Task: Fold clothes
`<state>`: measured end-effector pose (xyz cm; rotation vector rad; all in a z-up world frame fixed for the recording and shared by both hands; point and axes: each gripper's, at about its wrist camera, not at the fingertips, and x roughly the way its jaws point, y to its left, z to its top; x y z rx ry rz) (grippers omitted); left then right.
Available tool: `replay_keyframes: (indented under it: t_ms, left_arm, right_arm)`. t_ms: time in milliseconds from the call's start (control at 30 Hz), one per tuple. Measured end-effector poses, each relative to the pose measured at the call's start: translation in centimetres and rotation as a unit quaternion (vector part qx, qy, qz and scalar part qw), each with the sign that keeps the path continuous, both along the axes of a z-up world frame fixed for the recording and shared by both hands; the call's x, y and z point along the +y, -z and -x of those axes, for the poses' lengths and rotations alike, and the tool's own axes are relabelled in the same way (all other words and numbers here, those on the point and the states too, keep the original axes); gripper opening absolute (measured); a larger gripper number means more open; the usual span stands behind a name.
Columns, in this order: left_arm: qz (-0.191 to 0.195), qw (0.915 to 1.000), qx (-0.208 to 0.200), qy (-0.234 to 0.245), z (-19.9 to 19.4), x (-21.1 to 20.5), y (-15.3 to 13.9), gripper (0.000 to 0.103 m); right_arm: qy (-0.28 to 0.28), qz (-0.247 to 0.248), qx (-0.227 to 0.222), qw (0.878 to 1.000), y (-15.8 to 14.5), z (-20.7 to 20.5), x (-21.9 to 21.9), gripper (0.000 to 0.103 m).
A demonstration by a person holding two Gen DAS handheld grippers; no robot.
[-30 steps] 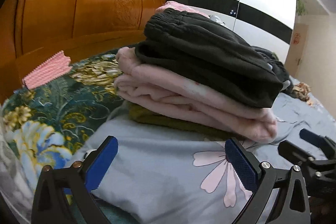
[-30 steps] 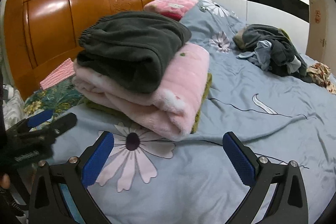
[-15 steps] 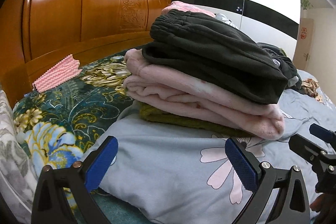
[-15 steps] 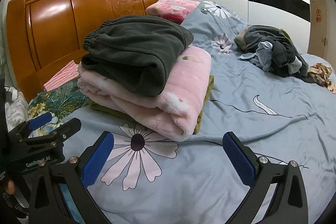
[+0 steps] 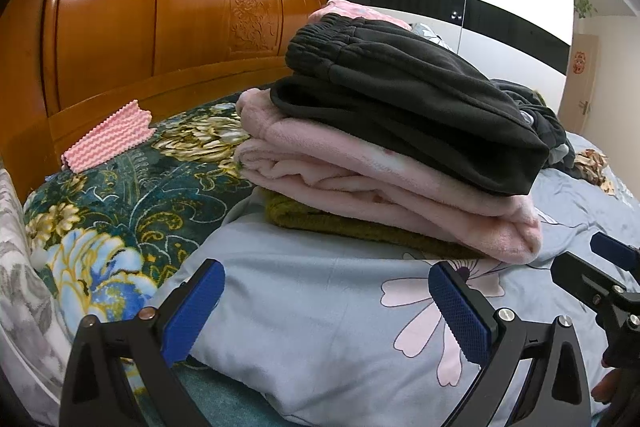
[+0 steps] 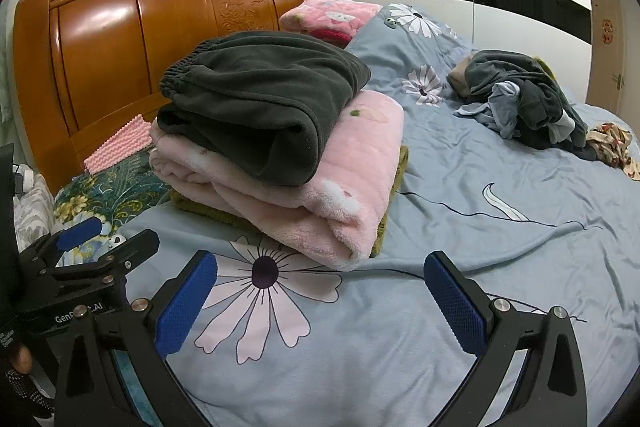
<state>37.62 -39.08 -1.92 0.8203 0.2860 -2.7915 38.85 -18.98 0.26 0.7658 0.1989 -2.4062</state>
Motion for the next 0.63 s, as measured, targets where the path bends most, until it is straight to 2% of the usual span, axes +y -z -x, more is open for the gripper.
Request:
replay_keyframes:
  t_ms: [633]
  left_arm:
    - [-0.003, 1.0000, 0.002, 0.007, -0.14, 0.21, -0.27, 0.103]
  right_arm:
    - [-0.001, -0.006, -0.007, 1.000, 0.42, 0.09, -0.16, 0.103]
